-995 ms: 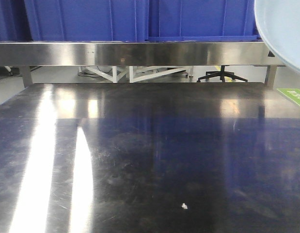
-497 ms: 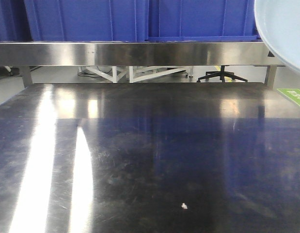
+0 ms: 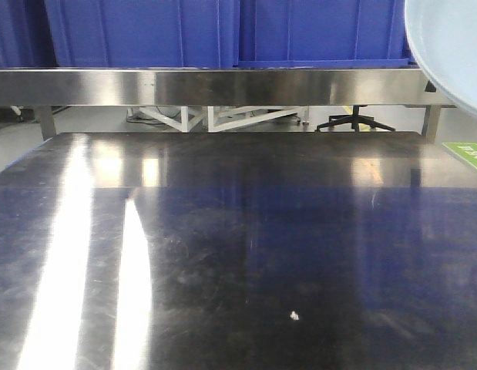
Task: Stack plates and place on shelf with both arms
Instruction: 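Lift the stacked plates high with the right gripper, then drive the base to the shelf of blue bins holding the plates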
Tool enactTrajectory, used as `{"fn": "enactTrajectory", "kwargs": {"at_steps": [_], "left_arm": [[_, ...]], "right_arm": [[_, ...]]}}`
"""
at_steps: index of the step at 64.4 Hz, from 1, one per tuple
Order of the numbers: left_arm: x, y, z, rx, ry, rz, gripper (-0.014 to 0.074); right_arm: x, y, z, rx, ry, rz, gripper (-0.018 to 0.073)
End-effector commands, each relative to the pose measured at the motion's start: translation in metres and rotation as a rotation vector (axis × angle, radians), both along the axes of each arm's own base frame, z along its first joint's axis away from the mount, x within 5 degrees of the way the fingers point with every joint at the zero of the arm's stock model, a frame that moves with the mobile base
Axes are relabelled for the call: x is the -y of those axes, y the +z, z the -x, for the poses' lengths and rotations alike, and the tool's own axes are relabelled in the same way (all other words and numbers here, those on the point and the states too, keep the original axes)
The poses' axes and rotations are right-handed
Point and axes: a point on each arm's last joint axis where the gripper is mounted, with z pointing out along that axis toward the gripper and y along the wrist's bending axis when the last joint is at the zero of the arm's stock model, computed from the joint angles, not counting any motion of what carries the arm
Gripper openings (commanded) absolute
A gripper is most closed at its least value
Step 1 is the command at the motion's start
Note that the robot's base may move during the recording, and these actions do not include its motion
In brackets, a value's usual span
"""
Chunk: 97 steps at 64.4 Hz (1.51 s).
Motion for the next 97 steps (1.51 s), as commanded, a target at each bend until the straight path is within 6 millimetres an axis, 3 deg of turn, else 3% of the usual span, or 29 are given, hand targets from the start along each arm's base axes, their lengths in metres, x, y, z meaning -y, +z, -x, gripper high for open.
{"fn": "enactTrajectory", "kwargs": {"at_steps": [1, 97], "left_arm": [[0.0010, 0.0139, -0.0051, 0.089, -0.003, 0.014, 0.0090], [0.0010, 0.0139, -0.0051, 0.089, -0.003, 0.014, 0.0090]], "right_arm": [[0.0003, 0.0195, 0.0000, 0.130, -0.002, 0.013, 0.0057], [0.0003, 0.0195, 0.0000, 0.130, -0.002, 0.013, 0.0057]]}}
